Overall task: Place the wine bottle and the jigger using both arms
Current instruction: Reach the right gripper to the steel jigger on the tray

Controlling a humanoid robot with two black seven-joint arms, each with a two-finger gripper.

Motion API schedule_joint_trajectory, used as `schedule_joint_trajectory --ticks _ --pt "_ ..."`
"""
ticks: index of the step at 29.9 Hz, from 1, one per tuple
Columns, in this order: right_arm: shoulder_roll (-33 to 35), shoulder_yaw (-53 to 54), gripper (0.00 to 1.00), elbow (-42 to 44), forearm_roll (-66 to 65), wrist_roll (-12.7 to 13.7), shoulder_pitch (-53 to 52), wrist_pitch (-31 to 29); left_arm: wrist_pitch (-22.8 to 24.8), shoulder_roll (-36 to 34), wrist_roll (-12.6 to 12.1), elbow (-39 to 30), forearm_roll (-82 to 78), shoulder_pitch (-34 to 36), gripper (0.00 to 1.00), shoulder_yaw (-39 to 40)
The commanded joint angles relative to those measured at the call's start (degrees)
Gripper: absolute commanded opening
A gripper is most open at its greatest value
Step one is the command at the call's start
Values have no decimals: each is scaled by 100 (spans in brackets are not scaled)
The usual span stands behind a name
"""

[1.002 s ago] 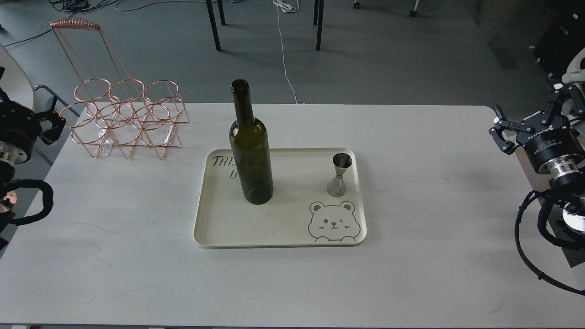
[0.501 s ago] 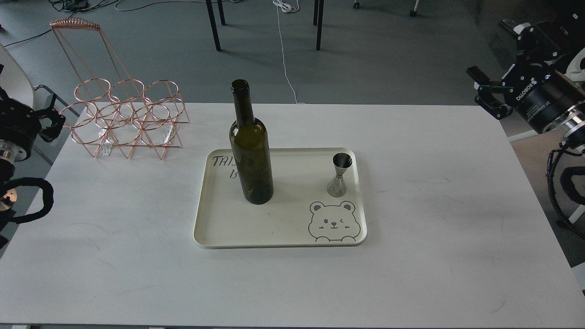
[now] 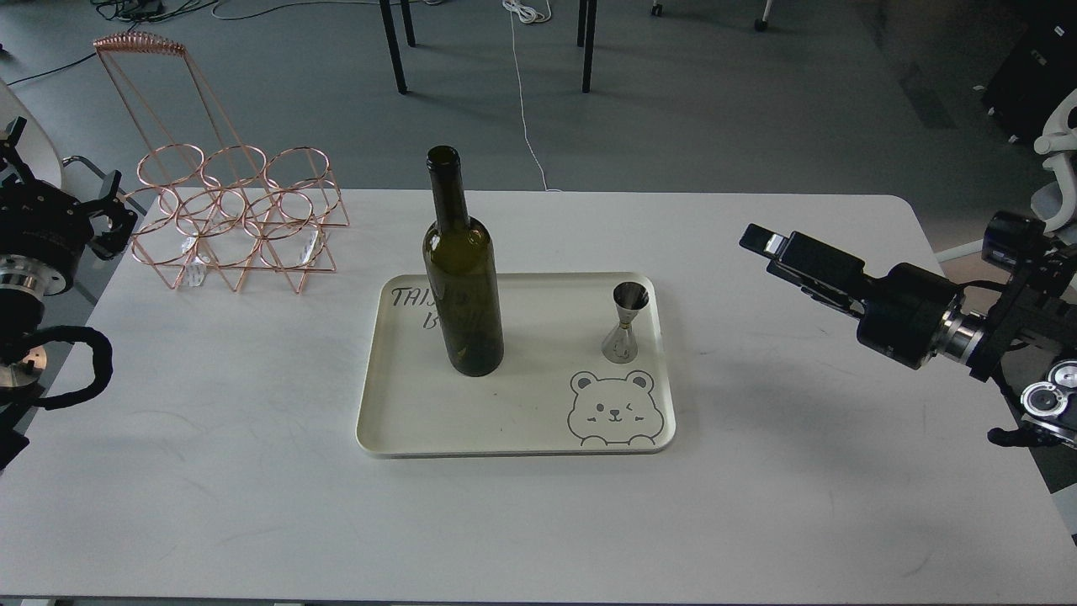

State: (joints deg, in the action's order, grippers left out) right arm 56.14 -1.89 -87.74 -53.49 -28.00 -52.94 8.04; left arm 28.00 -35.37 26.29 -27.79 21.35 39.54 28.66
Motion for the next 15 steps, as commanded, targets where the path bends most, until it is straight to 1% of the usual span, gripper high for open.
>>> schedule_joint_trajectory --ticks 1,6,8,11,15 --pt "-33 -144 97 28 -661 0 108 434 0 -13 -1 1 1 -8 99 -9" --pt "-86 -197 97 432 -1548 0 617 1269 0 -22 -1 1 1 -17 99 -9" --pt "-191 -197 97 730 -1962 0 820 1621 0 -31 -1 1 1 -8 99 -9" --pt "-454 -189 97 1065 -2183 0 934 1996 0 -40 -1 1 1 -8 99 -9" --pt "-1122 -206 97 1574 -2638 0 952 1996 0 -31 -10 1 1 -8 99 -18"
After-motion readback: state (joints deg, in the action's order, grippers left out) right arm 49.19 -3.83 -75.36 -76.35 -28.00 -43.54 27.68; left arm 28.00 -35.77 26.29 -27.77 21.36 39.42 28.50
